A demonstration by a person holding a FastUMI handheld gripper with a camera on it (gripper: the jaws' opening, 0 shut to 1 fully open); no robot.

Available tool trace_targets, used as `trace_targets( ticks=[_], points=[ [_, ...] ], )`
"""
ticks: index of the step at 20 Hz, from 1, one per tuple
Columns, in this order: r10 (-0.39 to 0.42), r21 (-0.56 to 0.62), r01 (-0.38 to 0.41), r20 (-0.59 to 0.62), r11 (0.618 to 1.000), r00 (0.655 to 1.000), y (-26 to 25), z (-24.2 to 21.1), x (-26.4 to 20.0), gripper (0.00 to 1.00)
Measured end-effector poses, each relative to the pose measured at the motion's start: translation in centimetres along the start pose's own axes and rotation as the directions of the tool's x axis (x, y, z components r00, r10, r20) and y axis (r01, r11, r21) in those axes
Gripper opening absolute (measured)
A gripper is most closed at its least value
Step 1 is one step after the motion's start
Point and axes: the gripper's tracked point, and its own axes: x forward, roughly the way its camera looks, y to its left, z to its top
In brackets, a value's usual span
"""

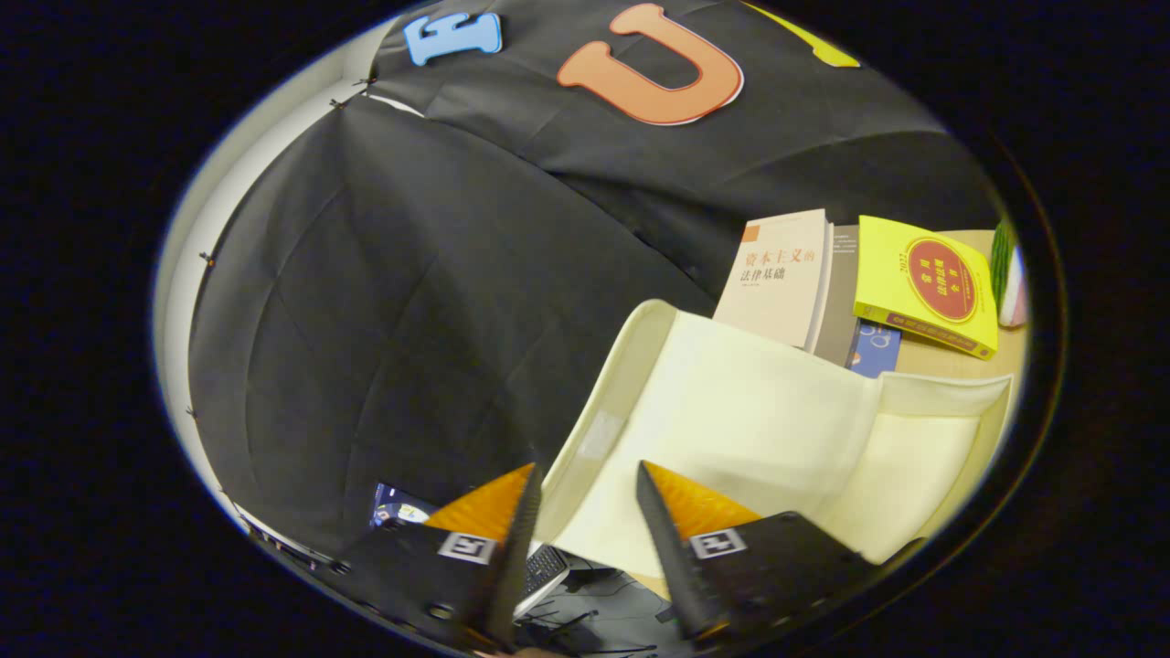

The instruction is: Open the storage box then place both shoes into the box .Put the left shoe in first, then the right shoe, with the right side of both shoes facing outward in a uniform manner.

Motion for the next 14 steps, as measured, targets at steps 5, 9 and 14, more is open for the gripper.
trace_targets(
  ticks=[5,9,14],
  points=[
    [-0.107,-0.068,0.108,0.007,0.992,0.994,-2.2,-1.4,-3.7,0.94],
    [-0.167,-0.091,0.171,0.049,0.981,0.985,-5.9,-2.2,-9.7,0.94],
    [-0.308,-0.07,0.314,0.081,0.947,0.948,-14.7,-4.7,-17.5,0.94]
  ],
)
